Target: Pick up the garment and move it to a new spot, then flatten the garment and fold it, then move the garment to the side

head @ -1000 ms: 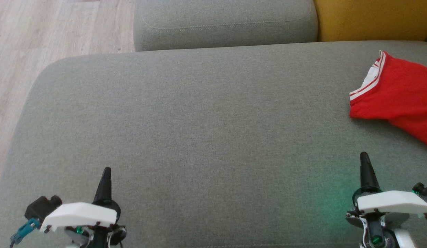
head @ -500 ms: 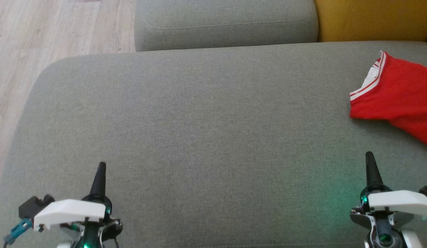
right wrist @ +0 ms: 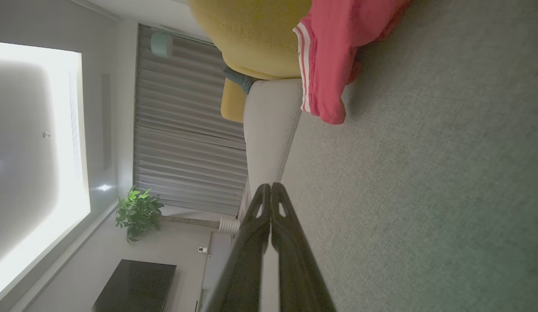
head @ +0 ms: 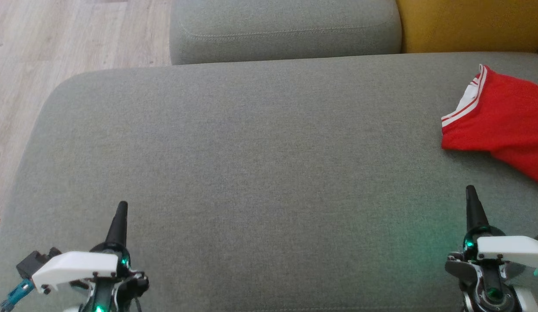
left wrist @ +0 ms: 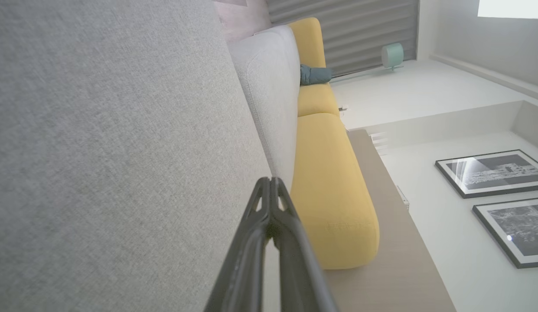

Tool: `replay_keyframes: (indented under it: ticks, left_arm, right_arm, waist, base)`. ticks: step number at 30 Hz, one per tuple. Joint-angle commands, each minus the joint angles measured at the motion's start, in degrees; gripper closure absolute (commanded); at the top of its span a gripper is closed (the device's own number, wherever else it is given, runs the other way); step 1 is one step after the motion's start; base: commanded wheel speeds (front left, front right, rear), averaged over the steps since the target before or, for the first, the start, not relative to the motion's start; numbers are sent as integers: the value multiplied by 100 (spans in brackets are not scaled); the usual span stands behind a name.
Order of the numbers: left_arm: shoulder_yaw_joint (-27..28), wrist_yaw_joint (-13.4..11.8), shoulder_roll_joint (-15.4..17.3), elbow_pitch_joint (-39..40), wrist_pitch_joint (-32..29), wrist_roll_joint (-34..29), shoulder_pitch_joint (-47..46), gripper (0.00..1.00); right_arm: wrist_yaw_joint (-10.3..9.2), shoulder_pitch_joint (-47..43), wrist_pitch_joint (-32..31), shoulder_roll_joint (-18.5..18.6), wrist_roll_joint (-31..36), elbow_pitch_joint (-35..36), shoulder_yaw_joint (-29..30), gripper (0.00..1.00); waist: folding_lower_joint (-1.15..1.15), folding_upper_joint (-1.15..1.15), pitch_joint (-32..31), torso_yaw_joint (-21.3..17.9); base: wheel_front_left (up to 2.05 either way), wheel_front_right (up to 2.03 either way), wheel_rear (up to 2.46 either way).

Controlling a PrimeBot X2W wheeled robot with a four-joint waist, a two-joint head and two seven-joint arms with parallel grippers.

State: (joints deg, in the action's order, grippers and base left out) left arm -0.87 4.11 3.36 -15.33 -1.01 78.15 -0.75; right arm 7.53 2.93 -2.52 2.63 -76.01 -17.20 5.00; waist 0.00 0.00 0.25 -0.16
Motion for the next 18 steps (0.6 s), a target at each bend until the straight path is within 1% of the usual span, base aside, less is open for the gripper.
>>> replay_keyframes:
  ticks: [1,18]
  left_arm:
    - [227,79,73,158,-39,148,-377,100]
    - [511,281,63,139,-344,1224,-498,100]
  right_arm:
    - [-3,277,-42,45,-156,230,-56,100]
    - [-4,313,-304,45,-1311,299,88,100]
  waist:
    - [0,0,0,1]
    - [0,0,-6,13]
  base:
    - [0,0,0]
    - [0,0,0]
